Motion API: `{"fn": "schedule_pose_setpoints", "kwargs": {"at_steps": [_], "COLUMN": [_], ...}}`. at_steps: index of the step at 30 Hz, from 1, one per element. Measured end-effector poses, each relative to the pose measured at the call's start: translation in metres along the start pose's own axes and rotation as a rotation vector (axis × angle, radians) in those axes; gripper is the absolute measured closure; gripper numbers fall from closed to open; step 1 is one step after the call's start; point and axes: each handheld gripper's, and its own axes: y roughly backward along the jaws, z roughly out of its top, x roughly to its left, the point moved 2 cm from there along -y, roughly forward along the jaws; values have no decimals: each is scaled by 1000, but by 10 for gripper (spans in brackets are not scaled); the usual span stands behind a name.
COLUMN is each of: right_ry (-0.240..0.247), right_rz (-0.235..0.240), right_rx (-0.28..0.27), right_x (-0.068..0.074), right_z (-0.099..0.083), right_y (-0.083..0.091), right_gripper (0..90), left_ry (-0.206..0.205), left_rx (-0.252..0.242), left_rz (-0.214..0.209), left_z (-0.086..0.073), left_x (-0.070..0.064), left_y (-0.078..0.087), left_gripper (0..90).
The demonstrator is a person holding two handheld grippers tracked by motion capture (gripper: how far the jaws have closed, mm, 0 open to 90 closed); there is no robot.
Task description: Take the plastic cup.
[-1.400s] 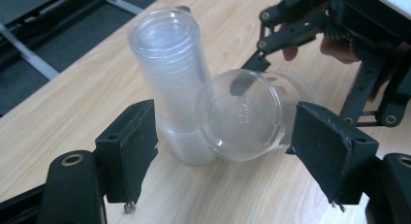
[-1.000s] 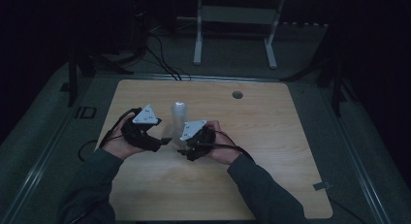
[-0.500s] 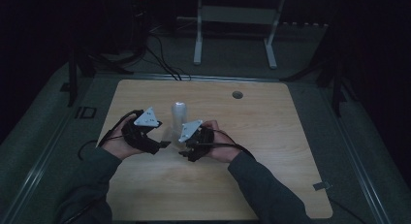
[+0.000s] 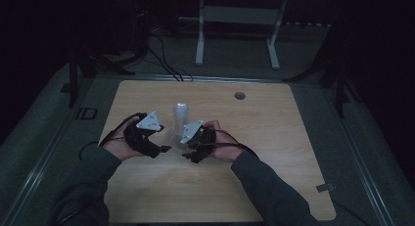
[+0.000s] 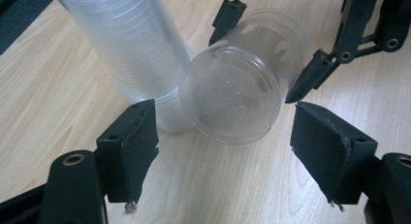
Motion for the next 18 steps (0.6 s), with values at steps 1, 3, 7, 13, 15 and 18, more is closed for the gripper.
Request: {"fn": "schedule_pose_setpoints", "kwargs": {"at_steps": [1, 3, 7, 13, 15, 18], "right_ry": [2, 6, 13, 37, 40, 42], "right_rz": [0, 5, 12, 17, 20, 27], "right_rx": [4, 12, 19, 41, 44, 58], "right_x": [0, -1, -2, -2, -2, -2], "right_z": [0, -1, 0, 0, 0, -1], "right_y": [0, 0, 1, 1, 1, -1], "right_gripper": [291, 292, 292, 293, 293, 293], "left_ry": [-1, -11, -13, -33, -38, -38], "left_rx": [2, 10, 11, 39, 44, 46], "left_rz": [0, -2, -3, 2, 6, 7], "left_z": [0, 1, 1, 3, 3, 4], "left_x": [0, -1, -1, -2, -2, -1], "left_y": [0, -1, -3, -6, -5, -5], "left_gripper": [256, 256, 256, 254, 254, 253]}}
